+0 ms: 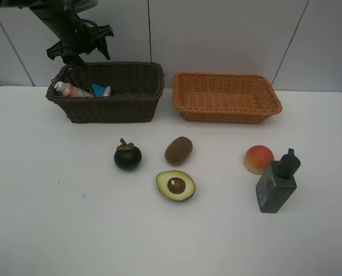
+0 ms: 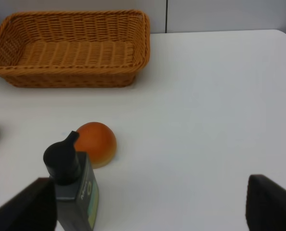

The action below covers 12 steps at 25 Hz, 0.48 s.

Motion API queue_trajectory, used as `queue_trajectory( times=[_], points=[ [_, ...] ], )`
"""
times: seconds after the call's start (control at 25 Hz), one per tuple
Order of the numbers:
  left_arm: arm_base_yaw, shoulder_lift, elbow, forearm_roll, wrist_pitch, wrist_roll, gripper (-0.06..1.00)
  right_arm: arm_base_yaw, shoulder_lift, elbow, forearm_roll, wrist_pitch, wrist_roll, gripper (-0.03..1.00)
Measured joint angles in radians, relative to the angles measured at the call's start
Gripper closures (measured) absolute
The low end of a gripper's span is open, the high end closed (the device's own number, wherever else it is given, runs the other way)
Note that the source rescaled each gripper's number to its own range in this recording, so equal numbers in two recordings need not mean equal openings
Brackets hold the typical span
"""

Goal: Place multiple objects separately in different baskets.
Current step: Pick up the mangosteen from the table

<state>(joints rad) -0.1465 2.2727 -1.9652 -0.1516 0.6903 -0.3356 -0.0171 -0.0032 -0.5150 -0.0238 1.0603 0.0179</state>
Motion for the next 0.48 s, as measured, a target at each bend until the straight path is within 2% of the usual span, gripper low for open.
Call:
queue_trajectory(
  times=[0.16, 0.48],
  points=[
    [0.006, -0.002, 0.000, -0.022, 0.142, 0.030, 0.06, 0.000, 0.000, 0.000, 0.000, 0.000, 0.000, -0.03],
    [0.003, -0.106, 0.000, -0.025, 0.478, 0.230, 0.06, 0.000, 0.000, 0.000, 0.000, 0.000, 0.000, -0.03]
  ],
)
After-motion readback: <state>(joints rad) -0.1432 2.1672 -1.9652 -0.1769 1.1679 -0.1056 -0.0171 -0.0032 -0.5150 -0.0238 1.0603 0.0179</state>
